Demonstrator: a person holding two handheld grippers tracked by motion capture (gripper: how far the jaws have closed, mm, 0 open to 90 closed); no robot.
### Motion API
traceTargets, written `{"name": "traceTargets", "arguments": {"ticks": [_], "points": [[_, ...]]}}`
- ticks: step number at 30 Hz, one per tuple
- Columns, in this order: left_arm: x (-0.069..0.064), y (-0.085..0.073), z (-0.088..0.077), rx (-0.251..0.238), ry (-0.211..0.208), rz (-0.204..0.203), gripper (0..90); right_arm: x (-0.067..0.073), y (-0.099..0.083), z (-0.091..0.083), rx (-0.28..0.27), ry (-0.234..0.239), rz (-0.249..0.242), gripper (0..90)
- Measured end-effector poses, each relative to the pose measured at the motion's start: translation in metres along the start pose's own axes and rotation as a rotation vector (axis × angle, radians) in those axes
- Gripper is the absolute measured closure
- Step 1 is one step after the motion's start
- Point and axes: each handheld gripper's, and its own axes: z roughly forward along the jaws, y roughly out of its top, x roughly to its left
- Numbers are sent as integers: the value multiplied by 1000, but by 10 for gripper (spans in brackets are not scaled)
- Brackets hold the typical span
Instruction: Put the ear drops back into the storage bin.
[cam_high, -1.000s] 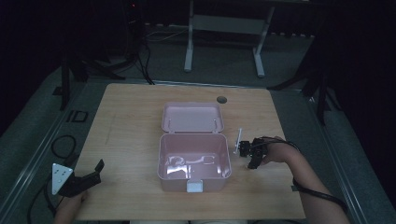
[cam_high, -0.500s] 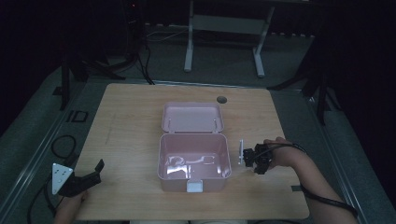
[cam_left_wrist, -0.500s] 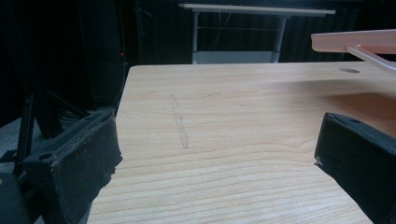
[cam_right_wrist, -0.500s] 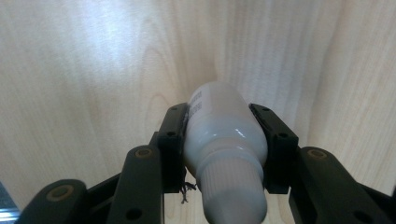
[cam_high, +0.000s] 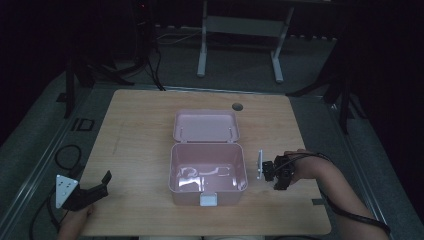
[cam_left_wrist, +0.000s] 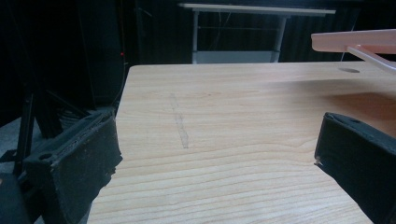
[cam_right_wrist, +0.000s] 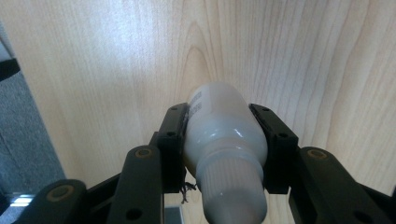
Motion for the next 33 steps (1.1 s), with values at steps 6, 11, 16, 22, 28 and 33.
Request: {"name": "traceTargets", "arguments": {"ticks": [6,11,16,22,28,33], "points": [[0,0,0,0,1,-1,4,3,-2,-17,-9,-15,35,595],[0,0,0,0,2,0,4,6,-3,-34,-23,-24,42,595],[0,0,0,1,2,0,4,10,-2,-51,-28,-32,60,595],[0,0,0,1,3,-1,4,14,2,-69,-40,-34,49,595],[0,0,0,1,3,-1,4,17,9,-83,-52,-43,22,595],[0,0,0,0,2,1,4,17,16,-94,-48,-41,14,595]]}}
